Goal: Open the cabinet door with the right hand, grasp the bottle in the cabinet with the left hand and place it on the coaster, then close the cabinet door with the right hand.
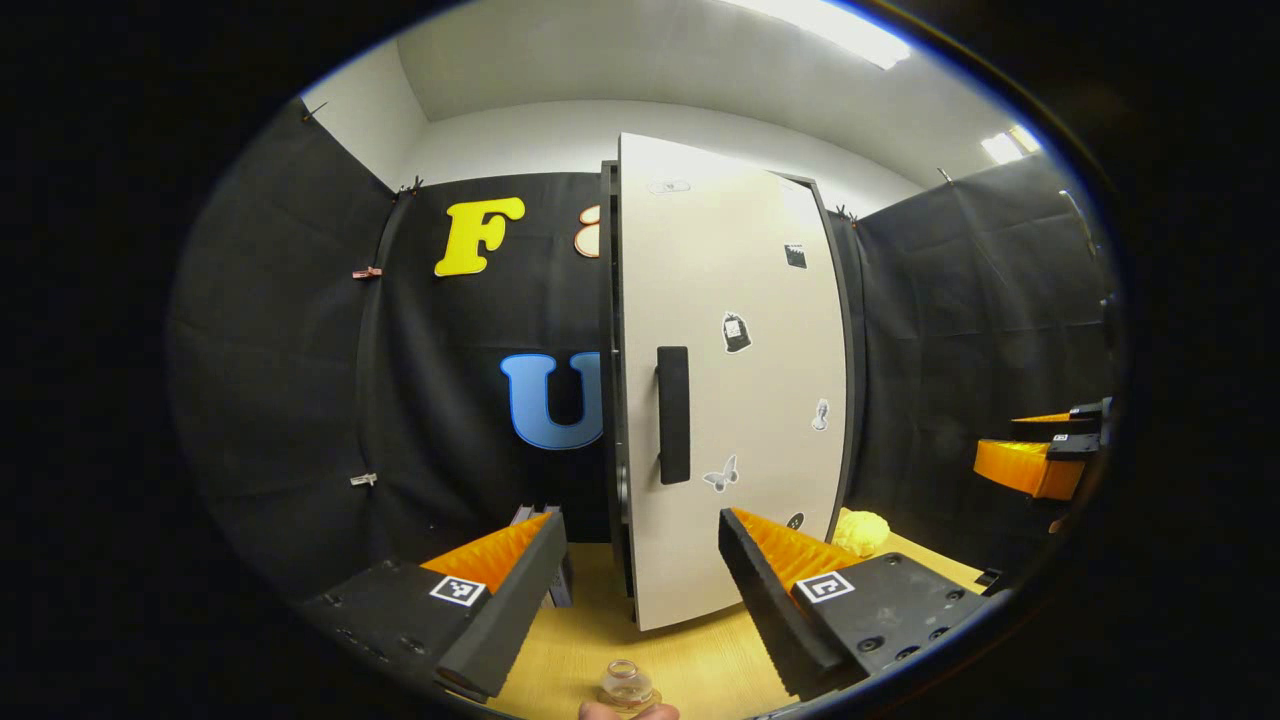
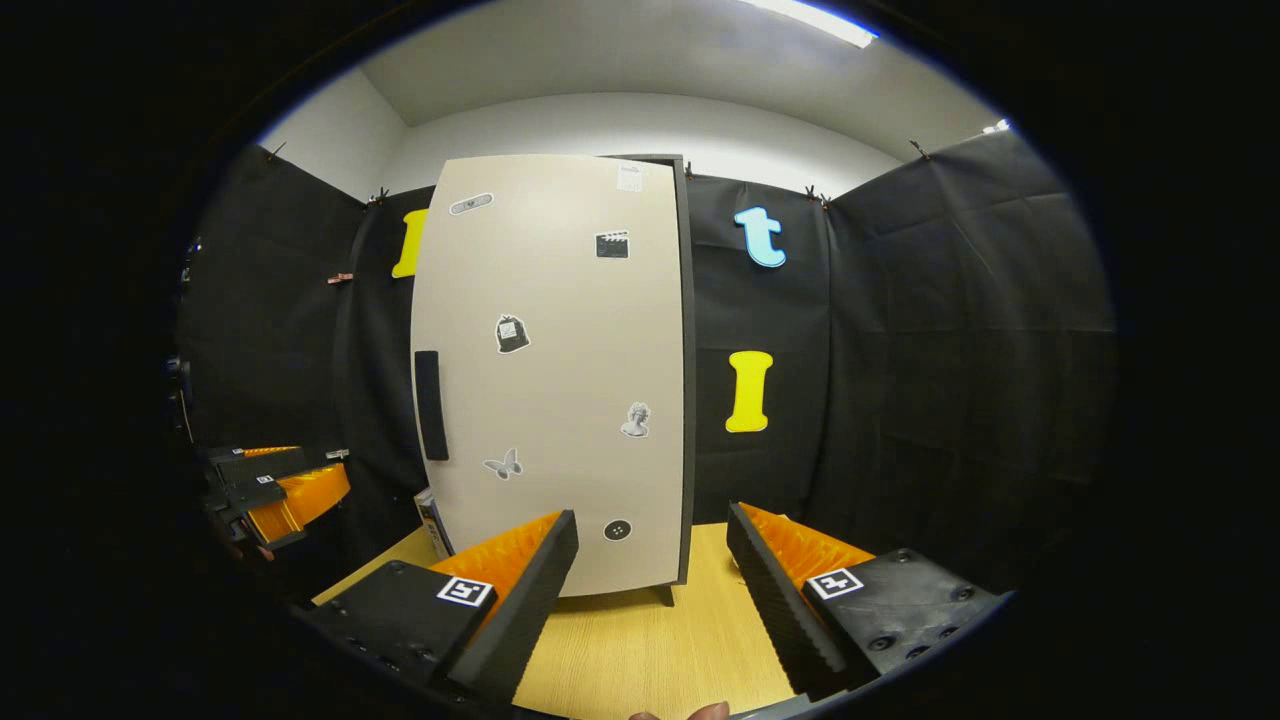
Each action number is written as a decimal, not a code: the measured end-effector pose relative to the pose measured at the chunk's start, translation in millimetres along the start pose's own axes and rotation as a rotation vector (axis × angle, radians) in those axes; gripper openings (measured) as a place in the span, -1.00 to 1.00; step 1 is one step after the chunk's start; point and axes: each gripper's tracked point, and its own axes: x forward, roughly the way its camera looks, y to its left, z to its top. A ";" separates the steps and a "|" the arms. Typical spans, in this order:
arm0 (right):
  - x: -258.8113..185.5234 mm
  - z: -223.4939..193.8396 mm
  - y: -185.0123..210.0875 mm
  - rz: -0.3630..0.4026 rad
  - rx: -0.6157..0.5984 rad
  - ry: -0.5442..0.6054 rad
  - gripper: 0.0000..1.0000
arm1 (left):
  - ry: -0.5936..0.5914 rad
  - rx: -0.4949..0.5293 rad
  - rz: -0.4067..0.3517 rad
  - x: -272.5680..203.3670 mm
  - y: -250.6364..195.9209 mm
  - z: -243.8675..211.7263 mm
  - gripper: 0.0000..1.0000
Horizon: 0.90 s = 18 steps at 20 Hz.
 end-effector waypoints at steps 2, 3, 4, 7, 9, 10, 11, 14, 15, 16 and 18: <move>7.0 2.9 -4.3 -0.004 -0.006 -0.007 0.95 | 0.003 -0.002 0.001 0.1 -0.7 -0.6 0.94; 7.2 3.9 -5.7 -0.006 -0.008 -0.011 0.95 | 0.004 -0.004 0.003 0.7 -0.5 -0.5 0.94; 7.3 4.9 -6.4 -0.009 -0.010 -0.018 0.95 | 0.004 -0.004 0.004 1.0 -0.4 -1.0 0.94; 6.4 6.3 -7.9 -0.017 -0.018 -0.027 0.95 | 0.006 0.002 0.007 3.5 -0.5 -1.6 0.94; 6.3 5.5 -9.6 -0.019 -0.024 -0.028 0.95 | 0.006 0.000 0.009 4.3 -0.6 -2.0 0.94; 7.6 5.5 -10.3 -0.019 -0.027 -0.028 0.95 | 0.006 -0.001 0.011 4.7 -0.1 -2.7 0.94; 8.0 5.2 -9.7 -0.017 -0.028 -0.028 0.95 | 0.007 -0.003 0.011 5.7 -0.1 -3.2 0.94; 10.0 5.8 -9.1 -0.013 -0.025 -0.027 0.94 | 0.008 -0.005 0.015 8.1 1.2 -3.4 0.94; 9.5 5.3 -8.7 -0.011 -0.026 -0.025 0.94 | 0.008 -0.006 0.015 8.7 1.1 -4.5 0.94; 10.7 4.9 -8.0 -0.010 -0.027 -0.023 0.93 | 0.009 -0.007 0.014 8.7 0.2 -5.1 0.94; 11.7 5.2 -8.1 -0.010 -0.030 -0.023 0.93 | 0.010 -0.003 0.016 9.1 0.5 -5.5 0.94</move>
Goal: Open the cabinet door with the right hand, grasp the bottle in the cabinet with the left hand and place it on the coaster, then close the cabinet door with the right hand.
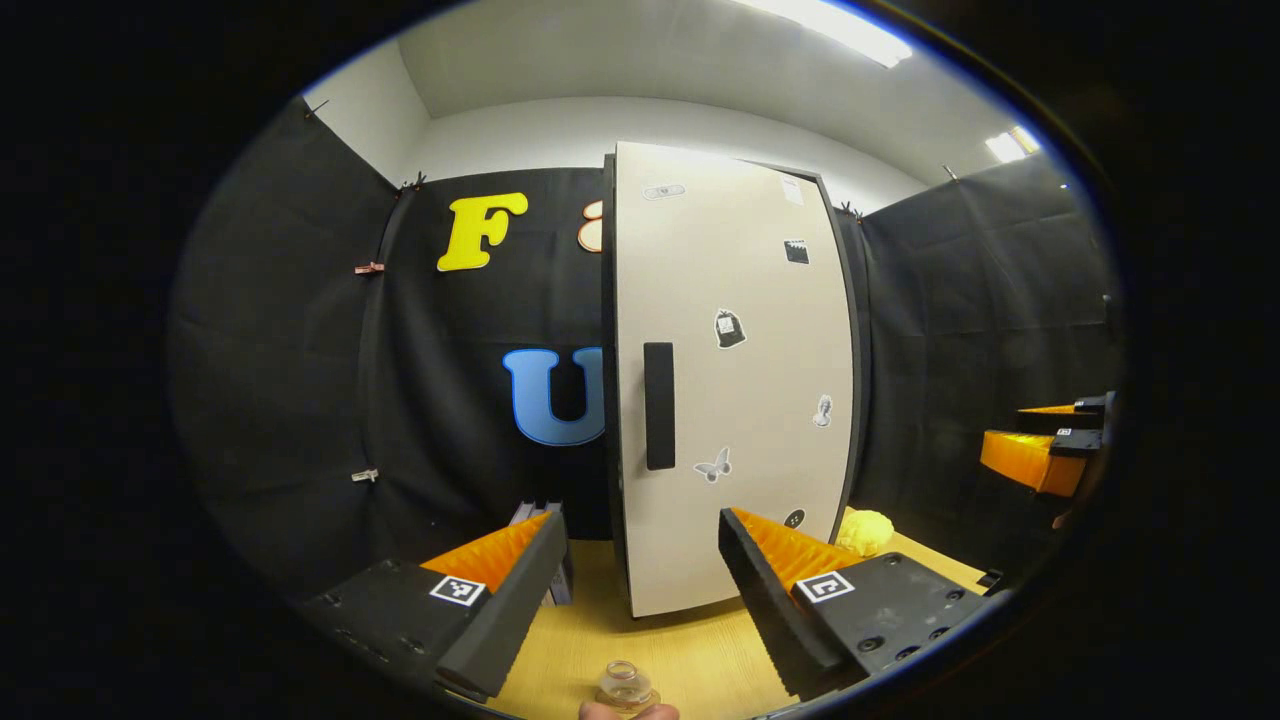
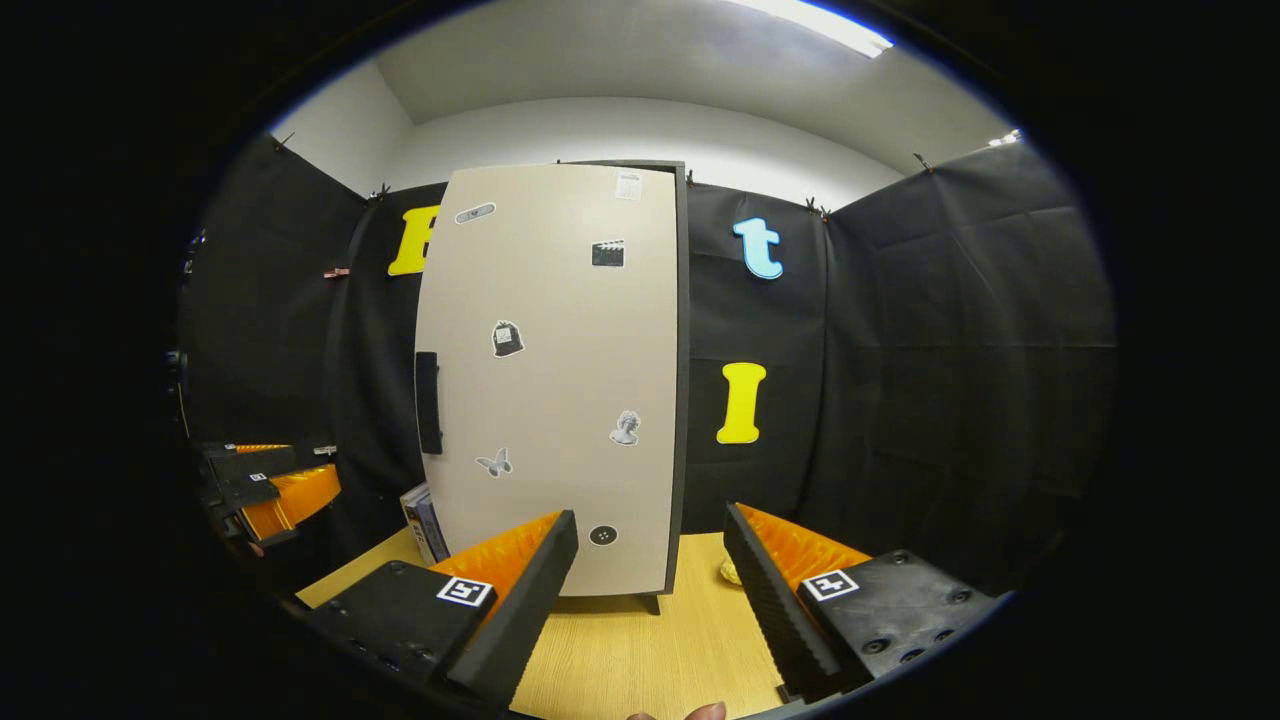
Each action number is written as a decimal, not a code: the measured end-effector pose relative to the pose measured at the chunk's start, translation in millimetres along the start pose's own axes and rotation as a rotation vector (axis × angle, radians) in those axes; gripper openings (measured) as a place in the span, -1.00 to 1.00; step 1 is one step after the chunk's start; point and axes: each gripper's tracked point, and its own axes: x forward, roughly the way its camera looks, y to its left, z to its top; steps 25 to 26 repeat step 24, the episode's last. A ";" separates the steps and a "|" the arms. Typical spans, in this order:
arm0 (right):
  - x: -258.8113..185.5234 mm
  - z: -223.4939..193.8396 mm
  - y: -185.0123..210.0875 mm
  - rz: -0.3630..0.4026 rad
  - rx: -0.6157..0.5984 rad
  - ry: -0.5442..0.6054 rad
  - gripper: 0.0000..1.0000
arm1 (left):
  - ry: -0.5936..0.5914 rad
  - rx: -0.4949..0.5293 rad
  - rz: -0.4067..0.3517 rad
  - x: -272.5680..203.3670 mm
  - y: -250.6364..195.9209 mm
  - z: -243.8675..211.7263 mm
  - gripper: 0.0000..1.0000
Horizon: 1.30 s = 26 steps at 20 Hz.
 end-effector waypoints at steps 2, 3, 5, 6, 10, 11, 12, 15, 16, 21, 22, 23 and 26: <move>0.7 0.2 0.6 0.002 0.002 -0.001 0.93 | -0.002 0.003 0.002 1.6 2.1 2.0 0.94; 1.0 1.1 0.3 0.002 0.002 -0.002 0.92 | -0.002 0.003 0.002 2.0 1.5 0.6 0.94; 2.0 0.1 -0.3 0.002 0.001 0.001 0.93 | 0.002 0.002 0.003 7.9 9.0 -5.9 0.94; 3.1 -0.2 -0.2 0.001 0.002 0.002 0.92 | 0.002 0.000 0.004 8.0 9.4 -5.7 0.94; 2.7 -0.2 -0.7 0.001 0.003 0.004 0.93 | 0.002 0.003 0.005 11.1 9.1 -5.6 0.94; 2.7 -0.4 -1.3 0.000 0.003 0.005 0.93 | 0.003 0.003 0.003 11.1 8.3 -6.7 0.94; 4.0 0.5 -0.9 0.000 0.003 0.006 0.93 | 0.004 0.003 0.002 11.9 7.8 -6.7 0.94; 2.3 1.1 -0.7 0.000 0.005 0.007 0.92 | 0.006 0.003 0.001 12.5 6.3 -7.3 0.94; 3.4 0.7 -1.1 0.000 0.005 0.008 0.92 | 0.005 0.005 0.000 12.9 6.4 -6.6 0.94; 5.3 1.0 -2.4 -0.003 0.009 0.011 0.93 | 0.007 0.010 -0.001 13.4 4.9 -8.1 0.94; 5.0 1.0 -1.7 -0.003 0.008 0.012 0.93 | 0.006 0.012 0.000 13.9 5.2 -7.9 0.94; 4.2 0.9 -1.8 -0.004 0.008 0.013 0.93 | 0.006 0.013 0.000 14.1 4.9 -7.7 0.94; 4.6 1.3 -2.0 -0.004 0.008 0.013 0.93 | 0.005 0.014 0.000 15.1 5.1 -6.9 0.94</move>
